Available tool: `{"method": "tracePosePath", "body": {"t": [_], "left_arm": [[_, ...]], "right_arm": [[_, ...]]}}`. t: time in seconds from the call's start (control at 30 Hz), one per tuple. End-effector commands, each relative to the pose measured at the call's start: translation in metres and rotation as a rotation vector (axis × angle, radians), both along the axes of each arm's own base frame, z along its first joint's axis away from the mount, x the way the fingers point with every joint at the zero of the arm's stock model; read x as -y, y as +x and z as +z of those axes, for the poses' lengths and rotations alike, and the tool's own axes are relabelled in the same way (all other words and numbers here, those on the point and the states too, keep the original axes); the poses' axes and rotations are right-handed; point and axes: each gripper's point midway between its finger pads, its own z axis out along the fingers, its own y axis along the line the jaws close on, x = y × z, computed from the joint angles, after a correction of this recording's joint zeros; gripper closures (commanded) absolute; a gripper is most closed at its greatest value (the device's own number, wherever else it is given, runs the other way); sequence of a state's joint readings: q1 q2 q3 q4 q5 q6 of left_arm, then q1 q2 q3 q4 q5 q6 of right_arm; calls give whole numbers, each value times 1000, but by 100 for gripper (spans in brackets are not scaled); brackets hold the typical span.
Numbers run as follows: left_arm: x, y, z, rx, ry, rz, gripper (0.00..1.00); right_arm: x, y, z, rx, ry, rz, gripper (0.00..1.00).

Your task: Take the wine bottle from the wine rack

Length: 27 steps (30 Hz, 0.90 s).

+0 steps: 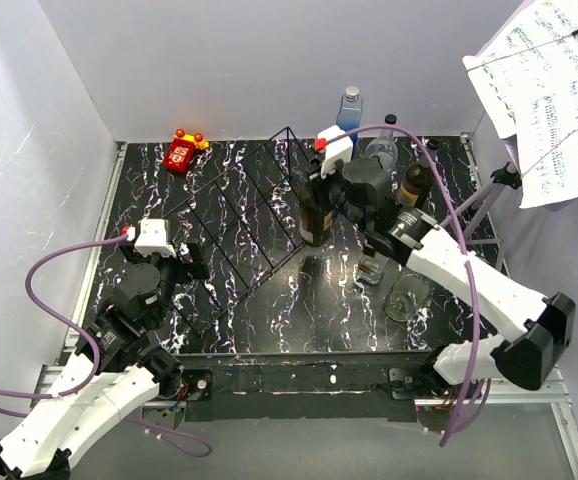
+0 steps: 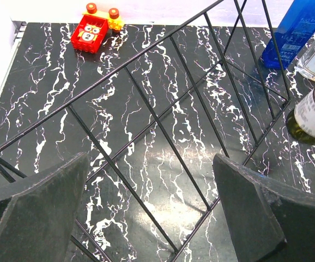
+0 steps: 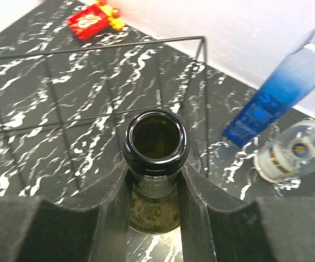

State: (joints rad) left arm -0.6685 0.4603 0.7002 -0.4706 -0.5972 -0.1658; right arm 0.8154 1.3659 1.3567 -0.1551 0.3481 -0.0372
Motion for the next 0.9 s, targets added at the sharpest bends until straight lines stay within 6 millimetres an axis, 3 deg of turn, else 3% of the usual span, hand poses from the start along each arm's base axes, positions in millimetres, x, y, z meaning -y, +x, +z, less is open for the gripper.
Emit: {"method": "tracePosePath", "body": {"t": [0.0,0.2,0.3,0.53,0.77,0.87], "left_arm": [[-3,2,0,5,14,20,2],[-3,2,-2,1,19,20,2],[-4,2,-1,2,18,21,2],[-3,3,-3,-1,22,18,2],[-2,3,-3,-3,25,13,2],[-1,3,-3,-3,24,8,2]], "right_arm": [[-16,-38,62,117,247,151,99],[-29,-84,37,80,244,365,99],[-29,-97,23,71,222,426,99],[-24,-124,-11,4,206,518,99],[-19,-135,-30,4,221,542,99],[-19,-142,-37,19,217,581,88]]}}
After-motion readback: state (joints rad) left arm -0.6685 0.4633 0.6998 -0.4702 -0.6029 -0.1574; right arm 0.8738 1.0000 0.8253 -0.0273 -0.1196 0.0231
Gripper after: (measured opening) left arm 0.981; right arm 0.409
